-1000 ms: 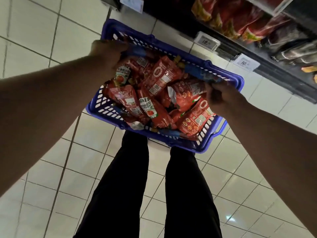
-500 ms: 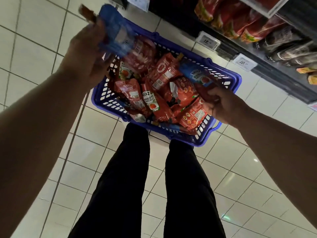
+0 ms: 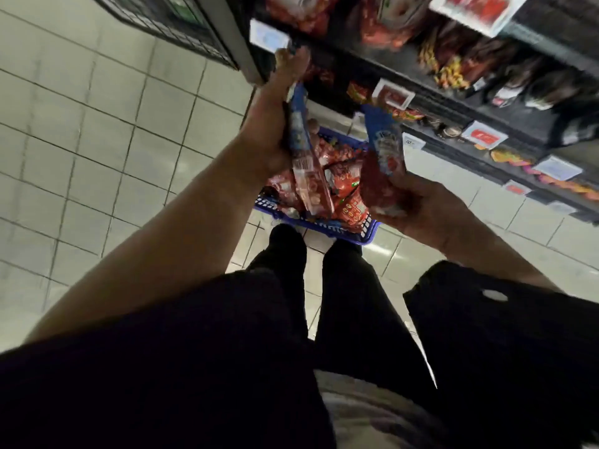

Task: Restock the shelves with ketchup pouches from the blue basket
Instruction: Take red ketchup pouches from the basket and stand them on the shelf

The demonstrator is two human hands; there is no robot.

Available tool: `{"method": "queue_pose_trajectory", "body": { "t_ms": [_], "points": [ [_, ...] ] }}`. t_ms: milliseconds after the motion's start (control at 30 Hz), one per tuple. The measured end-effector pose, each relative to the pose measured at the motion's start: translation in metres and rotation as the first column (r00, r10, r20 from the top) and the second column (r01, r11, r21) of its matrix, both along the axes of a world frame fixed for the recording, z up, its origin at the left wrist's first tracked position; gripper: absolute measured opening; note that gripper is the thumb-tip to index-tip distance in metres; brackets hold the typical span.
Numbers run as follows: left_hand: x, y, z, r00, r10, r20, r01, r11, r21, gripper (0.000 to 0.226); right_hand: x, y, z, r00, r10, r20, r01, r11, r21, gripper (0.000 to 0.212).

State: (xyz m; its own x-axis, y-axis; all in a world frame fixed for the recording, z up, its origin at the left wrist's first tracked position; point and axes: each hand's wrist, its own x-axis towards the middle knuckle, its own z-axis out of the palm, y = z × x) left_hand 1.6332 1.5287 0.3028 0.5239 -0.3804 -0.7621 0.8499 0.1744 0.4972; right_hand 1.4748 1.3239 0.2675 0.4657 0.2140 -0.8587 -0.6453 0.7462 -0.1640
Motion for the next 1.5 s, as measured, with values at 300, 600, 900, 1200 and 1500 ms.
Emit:
{"method": "queue_pose_trajectory", "body": {
  "t_ms": [300,600,900,1200,1500],
  "points": [
    [-0.029,0.016,0.104,0.979,-0.096,-0.179,0.125,0.980,0.155,0.050,-0.041,0.019,0.155,0.981,0.029,0.194,-0.023,0.999,-0.032,0.042],
    [-0.027,-0.035,0.167,0.927,-0.324,-0.188,0.289,0.938,-0.189,0.035,-0.058,0.005,0.218,0.974,-0.058,0.218,0.126,0.941,-0.314,0.043],
    [-0.077,-0.140,0.218,0.898,-0.400,0.185,0.410,0.912,-0.020,0.032,-0.081,-0.103,0.263,0.917,0.052,0.394,0.173,0.840,-0.514,0.032],
    [-0.161,-0.229,0.262,0.714,-0.473,0.516,0.489,0.865,0.116,0.045,-0.146,-0.209,0.299,0.873,0.162,0.460,0.180,0.769,-0.613,0.032],
    [-0.159,-0.307,0.288,0.595,-0.472,0.651,0.550,0.830,0.099,0.068,-0.163,-0.272,0.324,0.844,-0.018,0.535,0.412,0.661,-0.627,0.048]
  ]
}}
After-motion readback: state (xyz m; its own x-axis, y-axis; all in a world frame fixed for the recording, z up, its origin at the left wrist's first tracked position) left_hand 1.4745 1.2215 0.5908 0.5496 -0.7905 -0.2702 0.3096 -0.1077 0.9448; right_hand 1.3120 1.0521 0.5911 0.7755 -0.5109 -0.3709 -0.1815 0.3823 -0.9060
